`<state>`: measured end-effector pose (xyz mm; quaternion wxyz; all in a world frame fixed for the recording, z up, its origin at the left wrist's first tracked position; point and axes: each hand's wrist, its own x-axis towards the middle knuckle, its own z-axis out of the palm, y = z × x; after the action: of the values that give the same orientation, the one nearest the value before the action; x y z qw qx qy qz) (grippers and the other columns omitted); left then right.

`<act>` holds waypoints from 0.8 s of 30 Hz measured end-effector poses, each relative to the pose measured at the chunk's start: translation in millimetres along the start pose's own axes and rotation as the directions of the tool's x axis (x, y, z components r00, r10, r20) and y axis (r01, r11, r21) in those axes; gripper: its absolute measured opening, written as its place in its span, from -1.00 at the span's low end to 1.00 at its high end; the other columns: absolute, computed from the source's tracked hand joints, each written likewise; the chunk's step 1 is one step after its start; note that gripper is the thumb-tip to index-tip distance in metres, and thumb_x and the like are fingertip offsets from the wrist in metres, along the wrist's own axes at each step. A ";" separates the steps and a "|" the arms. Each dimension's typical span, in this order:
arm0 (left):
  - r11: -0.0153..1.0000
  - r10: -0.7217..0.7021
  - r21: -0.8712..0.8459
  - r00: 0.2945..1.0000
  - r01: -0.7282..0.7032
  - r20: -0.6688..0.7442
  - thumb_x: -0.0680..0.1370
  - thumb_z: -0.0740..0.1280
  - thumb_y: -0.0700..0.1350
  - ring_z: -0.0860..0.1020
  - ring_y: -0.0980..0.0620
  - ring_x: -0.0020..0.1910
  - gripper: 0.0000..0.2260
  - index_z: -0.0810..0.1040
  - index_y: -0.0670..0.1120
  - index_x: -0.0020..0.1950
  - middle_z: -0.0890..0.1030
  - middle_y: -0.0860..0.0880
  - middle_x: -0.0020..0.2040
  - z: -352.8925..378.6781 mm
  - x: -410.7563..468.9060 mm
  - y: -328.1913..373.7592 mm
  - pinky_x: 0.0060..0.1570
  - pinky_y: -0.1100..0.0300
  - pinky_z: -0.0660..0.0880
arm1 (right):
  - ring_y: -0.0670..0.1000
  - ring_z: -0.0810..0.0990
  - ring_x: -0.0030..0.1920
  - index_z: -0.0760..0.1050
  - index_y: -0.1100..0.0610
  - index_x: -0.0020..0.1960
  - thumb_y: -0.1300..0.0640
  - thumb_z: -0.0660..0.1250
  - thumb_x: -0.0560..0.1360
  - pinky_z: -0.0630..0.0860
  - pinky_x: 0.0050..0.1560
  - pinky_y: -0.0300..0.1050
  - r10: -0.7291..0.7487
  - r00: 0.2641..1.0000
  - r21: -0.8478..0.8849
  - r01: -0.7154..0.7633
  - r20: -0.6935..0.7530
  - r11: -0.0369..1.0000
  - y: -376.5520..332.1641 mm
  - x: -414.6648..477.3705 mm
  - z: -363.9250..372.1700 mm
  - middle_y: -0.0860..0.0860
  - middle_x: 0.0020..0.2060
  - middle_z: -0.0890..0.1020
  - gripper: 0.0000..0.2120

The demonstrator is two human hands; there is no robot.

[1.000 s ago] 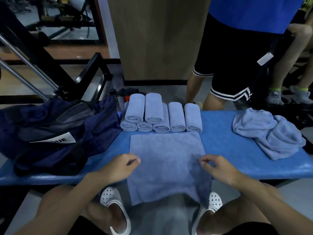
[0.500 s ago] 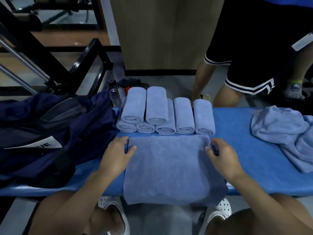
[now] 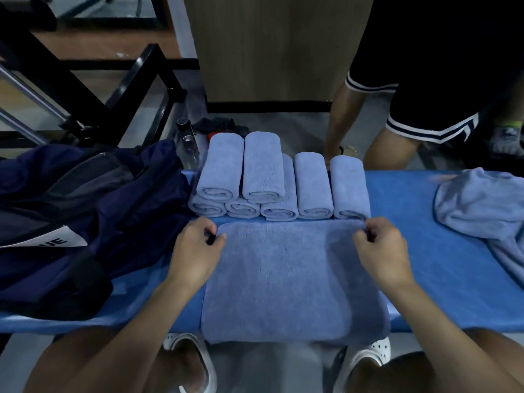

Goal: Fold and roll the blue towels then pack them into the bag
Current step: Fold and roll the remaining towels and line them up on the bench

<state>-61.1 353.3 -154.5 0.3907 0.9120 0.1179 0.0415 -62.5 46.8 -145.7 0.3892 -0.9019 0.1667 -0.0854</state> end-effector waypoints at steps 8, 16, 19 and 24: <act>0.999 0.028 0.030 0.999 -0.029 0.036 0.49 0.38 -0.29 0.40 0.11 -0.40 -0.85 0.48 -0.09 -0.20 0.46 -0.01 -0.36 -10.6 -6.9 1.1 -0.40 0.43 0.36 | 0.06 0.36 -0.25 0.24 -0.02 -0.42 0.38 0.35 0.40 0.12 -0.28 -0.14 -0.175 0.980 -0.152 0.187 0.091 0.971 15.5 -4.8 -4.3 -0.07 -0.41 0.36 -0.56; 0.996 0.090 0.021 0.996 -0.091 0.024 0.52 0.45 -0.13 0.51 0.09 -0.20 -0.91 0.57 -0.10 -0.13 0.57 -0.02 -0.19 -6.2 -8.7 -0.8 -0.26 0.41 0.38 | 0.12 0.46 -0.18 0.39 -0.03 -0.37 0.35 0.41 0.40 0.31 -0.19 -0.10 -0.166 0.983 -0.196 0.179 0.081 0.964 22.6 0.6 2.5 0.04 -0.28 0.48 -0.64; 0.991 0.122 0.052 0.993 -0.122 0.006 0.53 0.43 -0.18 0.51 0.14 -0.16 -0.94 0.61 -0.11 -0.13 0.57 0.00 -0.16 -3.4 -5.7 -5.3 -0.20 0.42 0.36 | 0.00 0.43 -0.11 0.52 0.11 -0.28 0.40 0.40 0.39 0.27 -0.18 -0.37 -0.176 0.980 -0.151 0.189 0.098 0.970 23.0 0.7 3.4 0.08 -0.18 0.51 -0.78; 0.993 0.111 0.047 0.994 -0.110 -0.019 0.54 0.42 -0.20 0.52 0.23 -0.21 -0.91 0.67 -0.19 -0.13 0.61 0.00 -0.20 -5.5 -6.6 -2.3 -0.24 0.52 0.36 | 0.09 0.52 -0.18 0.60 0.23 -0.20 0.38 0.39 0.42 0.29 -0.24 -0.25 -0.148 0.983 -0.160 0.165 0.108 0.973 17.0 1.0 1.9 0.08 -0.23 0.57 -0.91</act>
<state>-68.8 357.1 -152.3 0.3653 0.9254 0.0721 0.0700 -65.0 36.8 -159.3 0.3112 -0.9449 0.0829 -0.0583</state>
